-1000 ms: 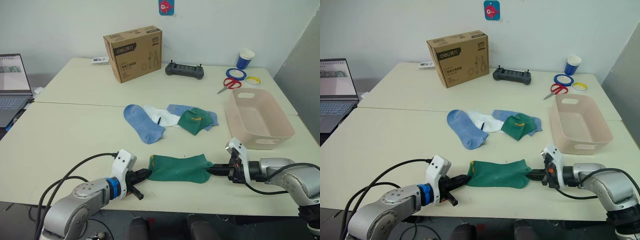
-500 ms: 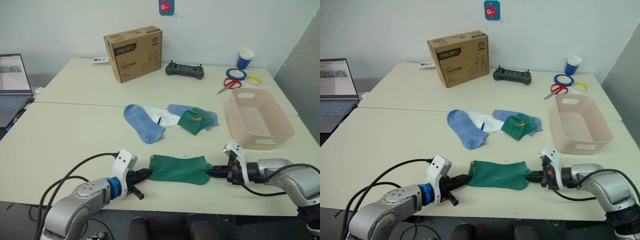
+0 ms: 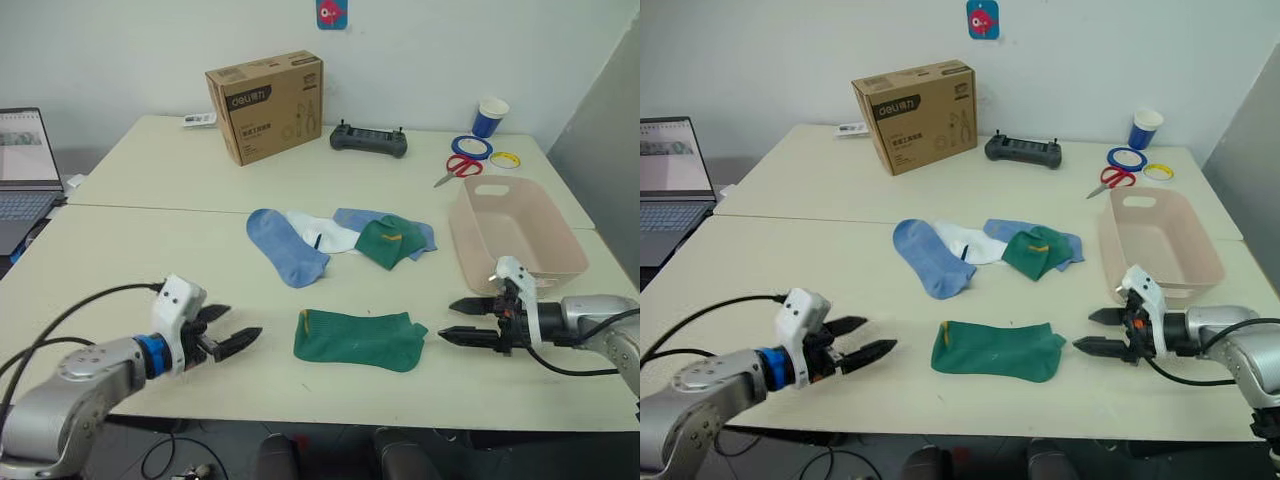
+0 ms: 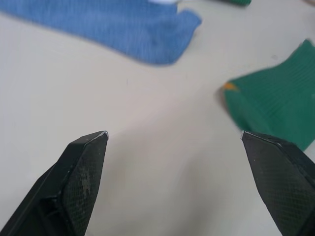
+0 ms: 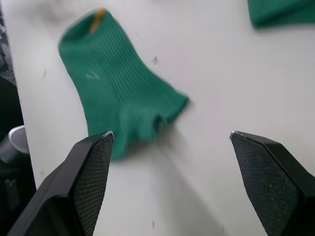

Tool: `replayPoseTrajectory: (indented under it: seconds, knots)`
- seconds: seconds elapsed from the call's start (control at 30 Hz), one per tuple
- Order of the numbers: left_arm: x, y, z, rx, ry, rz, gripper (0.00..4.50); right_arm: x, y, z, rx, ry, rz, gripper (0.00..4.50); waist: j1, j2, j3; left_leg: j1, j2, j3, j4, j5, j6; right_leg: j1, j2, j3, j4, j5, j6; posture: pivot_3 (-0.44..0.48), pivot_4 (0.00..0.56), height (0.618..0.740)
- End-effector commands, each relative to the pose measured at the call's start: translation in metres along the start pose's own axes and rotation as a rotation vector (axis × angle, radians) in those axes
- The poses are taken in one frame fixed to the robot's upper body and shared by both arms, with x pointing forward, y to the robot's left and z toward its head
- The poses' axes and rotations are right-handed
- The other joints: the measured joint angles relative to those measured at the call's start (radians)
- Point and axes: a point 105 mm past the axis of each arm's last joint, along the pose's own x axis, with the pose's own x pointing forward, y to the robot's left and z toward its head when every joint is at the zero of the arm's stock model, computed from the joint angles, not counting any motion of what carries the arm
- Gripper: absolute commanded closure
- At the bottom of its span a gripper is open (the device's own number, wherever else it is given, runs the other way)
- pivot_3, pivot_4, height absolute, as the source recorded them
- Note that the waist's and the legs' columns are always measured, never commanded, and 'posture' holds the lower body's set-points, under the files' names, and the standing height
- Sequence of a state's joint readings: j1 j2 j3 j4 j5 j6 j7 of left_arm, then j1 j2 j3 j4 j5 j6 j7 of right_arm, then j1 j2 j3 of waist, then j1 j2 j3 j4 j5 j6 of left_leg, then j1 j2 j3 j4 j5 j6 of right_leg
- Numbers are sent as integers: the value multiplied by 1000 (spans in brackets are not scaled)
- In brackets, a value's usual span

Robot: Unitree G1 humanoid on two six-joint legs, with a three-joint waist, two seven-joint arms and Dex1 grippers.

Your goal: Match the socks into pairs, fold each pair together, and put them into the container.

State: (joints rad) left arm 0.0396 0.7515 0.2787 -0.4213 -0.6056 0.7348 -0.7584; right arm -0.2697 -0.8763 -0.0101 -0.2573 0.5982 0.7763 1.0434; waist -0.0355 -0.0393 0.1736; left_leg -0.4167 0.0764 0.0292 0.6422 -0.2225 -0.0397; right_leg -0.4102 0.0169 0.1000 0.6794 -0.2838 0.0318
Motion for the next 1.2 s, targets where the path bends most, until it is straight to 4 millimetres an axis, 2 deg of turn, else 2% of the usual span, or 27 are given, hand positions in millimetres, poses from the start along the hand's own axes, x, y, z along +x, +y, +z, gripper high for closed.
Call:
replayPoseTrajectory:
  seconds: [0.03, 0.07, 0.13, 0.17, 0.2, 0.27, 0.37, 0.43, 0.47, 0.53, 0.67, 0.9, 1.03, 1.2]
  knots:
    - [12, -12, 27, 126, -100, -78, 575, 21, 14, 29, -173, -116, 31, 369, 0, 0, 0, 0, 0, 0, 0, 0, 0, 1, 0, 0, 0, 0, 0, 0, 150, 740]
    - [16, -15, 30, 145, -115, -93, 825, 27, 18, 33, -207, -138, 38, 546, 0, 0, 0, 0, 0, 0, 0, 0, 0, 1, 0, 0, 0, 0, 0, 0, 150, 740]
    - [32, -37, 32, 231, -119, -194, 1467, 45, 32, 37, -264, -191, 76, 1003, 0, 0, 0, 0, 0, 0, -1, 0, 0, 2, 0, 0, 0, 0, 1, 0, 150, 740]
    - [41, -49, 32, 261, -118, -245, 1779, 55, 38, 36, -294, -206, 87, 1319, 1, 0, 0, -1, 0, 0, -1, 0, 0, 2, 0, 0, 0, 1, 1, 0, 150, 740]
    - [46, -56, 31, 278, -117, -275, 2176, 60, 41, 36, -313, -214, 91, 1743, 2, 0, 0, -1, 0, 0, -1, 0, 0, 2, 0, 0, 0, 3, 6, 0, 150, 740]
    - [57, -67, 28, 315, -113, -317, 2809, 71, 47, 31, -347, -207, 110, 2424, 3, 0, 0, -1, 0, 0, -2, 0, 0, 2, 0, 0, 0, 3, 7, 0, 150, 740]
    - [76, -76, 21, 331, -101, -324, 3821, 87, 47, 26, -337, -221, 104, 3523, 3, 0, 0, -1, 0, 0, -1, 0, 0, 2, 0, 0, 0, 3, 7, 0, 150, 740]
    - [86, -78, 9, 349, -66, -327, 4477, 94, 47, 16, -330, -199, 115, 4275, 3, 0, 0, 0, 0, 0, -1, 0, 0, 2, 1, 0, 0, 3, 7, 0, 150, 740]
    - [88, -79, 5, 358, -54, -330, 4500, 95, 47, 13, -333, -189, 118, 4485, 3, 0, 0, 0, 0, -1, -1, 0, 0, 2, 1, 0, 1, 3, 7, 0, 150, 740]
    - [90, -78, -3, 367, -22, -335, 4500, 95, 45, 2, -346, -152, 115, 4485, 2, 0, 0, 0, 0, -1, -1, 0, 0, 2, 1, 0, 1, 3, 7, 0, 150, 740]
    - [90, -71, -22, 389, 57, -322, 4500, 83, 27, -30, -358, -46, 65, 4485, 3, 0, 0, 0, 0, -1, -1, 0, 0, 2, 1, 0, 1, 3, 7, 0, 150, 740]
    - [78, -58, -45, 373, 142, -292, 4500, 60, 15, -42, -319, -28, 1, 4485, 3, 1, -1, 1, 0, -1, -1, 0, 0, 4, 1, 0, 1, 3, 6, 0, 150, 740]
    - [74, -54, -47, 358, 144, -272, 4500, 43, 7, -52, -299, 5, -42, 4485, 3, 1, -1, 2, 0, -1, 0, 0, 0, 5, 1, 0, 1, 2, 5, 0, 150, 740]
    - [74, -54, -46, 358, 140, -272, 4500, 32, 2, -63, -301, 42, -57, 4485, 2, 2, -1, 2, 0, 0, 0, 0, 0, 5, 1, 0, 1, 2, 5, 0, 150, 740]
